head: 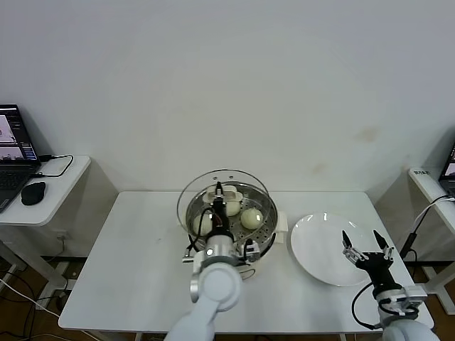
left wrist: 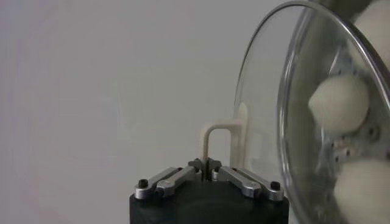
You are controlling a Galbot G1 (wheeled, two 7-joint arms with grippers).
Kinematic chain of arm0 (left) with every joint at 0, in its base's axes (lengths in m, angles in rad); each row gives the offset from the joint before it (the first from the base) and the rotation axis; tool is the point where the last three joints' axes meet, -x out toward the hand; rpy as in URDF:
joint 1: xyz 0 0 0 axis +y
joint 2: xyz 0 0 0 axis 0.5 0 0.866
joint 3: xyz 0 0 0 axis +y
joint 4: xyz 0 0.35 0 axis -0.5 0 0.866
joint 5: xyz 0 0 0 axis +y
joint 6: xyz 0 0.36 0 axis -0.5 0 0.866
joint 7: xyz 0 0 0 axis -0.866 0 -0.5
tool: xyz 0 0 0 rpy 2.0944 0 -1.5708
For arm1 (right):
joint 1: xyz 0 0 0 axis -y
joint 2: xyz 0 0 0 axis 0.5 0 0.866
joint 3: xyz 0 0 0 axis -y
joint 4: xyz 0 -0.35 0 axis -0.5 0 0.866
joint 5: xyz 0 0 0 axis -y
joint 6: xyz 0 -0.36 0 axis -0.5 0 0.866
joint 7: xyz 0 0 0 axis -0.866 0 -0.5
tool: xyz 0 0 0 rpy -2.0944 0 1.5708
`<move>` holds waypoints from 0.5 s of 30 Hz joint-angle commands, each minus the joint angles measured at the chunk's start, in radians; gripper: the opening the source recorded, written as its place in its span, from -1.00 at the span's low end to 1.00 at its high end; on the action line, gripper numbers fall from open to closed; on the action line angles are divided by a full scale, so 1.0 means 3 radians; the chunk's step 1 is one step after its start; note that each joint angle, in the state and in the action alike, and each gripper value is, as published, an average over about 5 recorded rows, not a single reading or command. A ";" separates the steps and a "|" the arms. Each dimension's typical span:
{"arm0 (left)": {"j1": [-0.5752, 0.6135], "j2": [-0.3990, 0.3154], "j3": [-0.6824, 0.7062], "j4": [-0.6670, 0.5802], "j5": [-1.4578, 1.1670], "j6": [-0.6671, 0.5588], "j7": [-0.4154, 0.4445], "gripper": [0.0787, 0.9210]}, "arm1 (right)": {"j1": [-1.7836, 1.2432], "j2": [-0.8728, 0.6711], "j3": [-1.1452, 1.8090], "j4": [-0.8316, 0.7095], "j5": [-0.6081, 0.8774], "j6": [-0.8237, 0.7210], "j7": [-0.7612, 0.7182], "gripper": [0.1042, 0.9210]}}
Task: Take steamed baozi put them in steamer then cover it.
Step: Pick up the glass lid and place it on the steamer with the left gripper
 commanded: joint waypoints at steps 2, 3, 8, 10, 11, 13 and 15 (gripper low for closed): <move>-0.0081 -0.0131 0.0215 0.0286 0.0047 0.0008 -0.0014 -0.90 | -0.0001 0.0012 0.0004 -0.0024 -0.0015 0.0008 0.0001 0.76; -0.0085 -0.0133 0.0218 0.0318 0.0059 0.0008 -0.0027 -0.90 | 0.0003 0.0016 -0.0002 -0.0024 -0.0014 0.0006 0.0000 0.76; -0.0124 -0.0134 0.0203 0.0438 0.0074 0.0008 -0.0068 -0.90 | 0.0019 0.0024 -0.0019 -0.0026 -0.0014 0.0004 -0.0003 0.76; -0.0131 -0.0132 0.0190 0.0445 0.0070 0.0008 -0.0064 -0.90 | 0.0021 0.0022 -0.0018 -0.0031 -0.0016 0.0006 -0.0004 0.76; -0.0130 -0.0132 0.0186 0.0445 0.0068 0.0008 -0.0058 -0.90 | 0.0021 0.0022 -0.0017 -0.0033 -0.0016 0.0007 -0.0004 0.76; -0.0126 -0.0134 0.0183 0.0447 0.0072 0.0008 -0.0045 -0.90 | 0.0021 0.0022 -0.0015 -0.0035 -0.0016 0.0009 -0.0005 0.76; -0.0121 -0.0137 0.0184 0.0454 0.0078 0.0008 -0.0030 -0.90 | 0.0022 0.0021 -0.0014 -0.0038 -0.0016 0.0011 -0.0006 0.76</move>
